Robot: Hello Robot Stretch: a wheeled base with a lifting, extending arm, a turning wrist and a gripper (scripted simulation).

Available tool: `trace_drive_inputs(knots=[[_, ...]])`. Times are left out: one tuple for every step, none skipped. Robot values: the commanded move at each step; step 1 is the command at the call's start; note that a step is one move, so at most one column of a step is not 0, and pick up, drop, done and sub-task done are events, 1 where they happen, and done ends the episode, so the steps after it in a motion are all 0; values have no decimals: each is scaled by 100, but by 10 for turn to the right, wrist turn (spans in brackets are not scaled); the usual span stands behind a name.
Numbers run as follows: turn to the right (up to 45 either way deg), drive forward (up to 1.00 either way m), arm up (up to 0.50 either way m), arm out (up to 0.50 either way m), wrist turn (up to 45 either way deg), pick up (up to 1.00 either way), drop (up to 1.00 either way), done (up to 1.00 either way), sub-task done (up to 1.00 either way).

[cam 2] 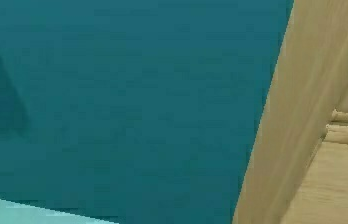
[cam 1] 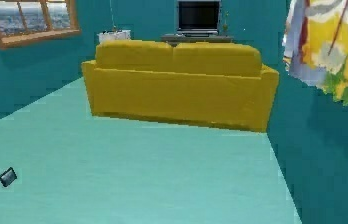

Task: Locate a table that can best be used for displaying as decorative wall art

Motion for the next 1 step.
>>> trace_drive_inputs(knots=[[0, 20, 0, 0, 0, 0, 0, 0, 0]])
